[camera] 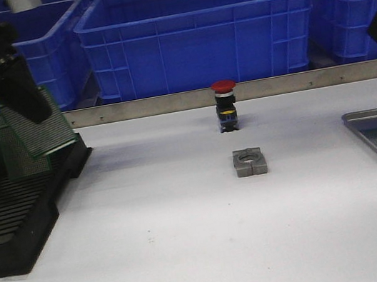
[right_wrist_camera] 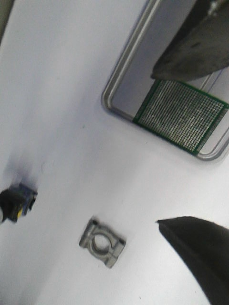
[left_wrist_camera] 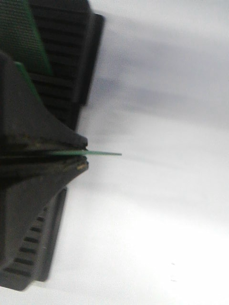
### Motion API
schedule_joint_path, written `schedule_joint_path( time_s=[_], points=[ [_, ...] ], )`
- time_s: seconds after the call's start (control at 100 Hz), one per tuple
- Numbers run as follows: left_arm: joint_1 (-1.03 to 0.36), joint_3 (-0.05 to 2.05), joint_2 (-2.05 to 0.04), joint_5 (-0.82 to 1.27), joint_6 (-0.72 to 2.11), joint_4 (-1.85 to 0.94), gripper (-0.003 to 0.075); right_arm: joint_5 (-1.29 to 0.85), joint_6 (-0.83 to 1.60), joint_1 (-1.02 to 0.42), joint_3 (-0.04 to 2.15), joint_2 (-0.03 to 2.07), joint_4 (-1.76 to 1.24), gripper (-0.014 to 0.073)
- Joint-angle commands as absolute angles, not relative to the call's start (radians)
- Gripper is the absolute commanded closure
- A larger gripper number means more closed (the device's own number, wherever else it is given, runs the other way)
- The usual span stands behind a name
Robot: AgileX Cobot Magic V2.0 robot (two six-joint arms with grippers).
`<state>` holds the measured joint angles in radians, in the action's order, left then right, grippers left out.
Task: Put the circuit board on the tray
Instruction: 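Grasp a second green board in the rack with the left gripper and lift, then pass the second board to the right gripper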
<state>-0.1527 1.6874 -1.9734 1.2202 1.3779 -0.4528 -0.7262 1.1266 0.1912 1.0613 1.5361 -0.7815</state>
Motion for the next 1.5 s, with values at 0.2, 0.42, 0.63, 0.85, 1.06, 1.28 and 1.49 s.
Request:
schedule_joint_path(
  time_s=[0.2,0.42,0.63,0.85,1.06,1.28,1.49],
  points=[
    [-0.260,1.718,-1.909,1.279,1.368,-0.675,0.0741,-0.744,1.334,0.003,1.093,1.459,-0.825,-0.0001],
    [-0.312,1.718,-1.909,1.279,1.368,-0.817,0.0741,-0.725,1.509,-0.145,1.093,1.466,-0.921,-0.0001],
    [-0.332,1.718,-1.909,1.279,1.368,-0.937,0.0741,-0.724,1.601,-0.212,1.093,1.519,-1.121,-0.0001],
    [-0.334,1.718,-1.909,1.279,1.368,-0.965,0.0740,-0.741,1.710,-0.245,1.093,1.614,-1.351,-0.0001],
    [-0.334,1.718,-1.909,1.279,1.368,-0.965,0.0741,-0.793,1.801,-0.250,1.120,1.716,-1.534,0.0001],
    [-0.334,1.718,-1.909,1.279,1.368,-0.965,0.0741,-0.861,1.800,-0.250,1.142,1.766,-1.541,0.0200],
    [-0.334,1.718,-1.909,1.276,1.368,-0.965,0.0740,-0.870,1.800,-0.250,1.142,1.767,-1.541,0.0620]
  ],
)
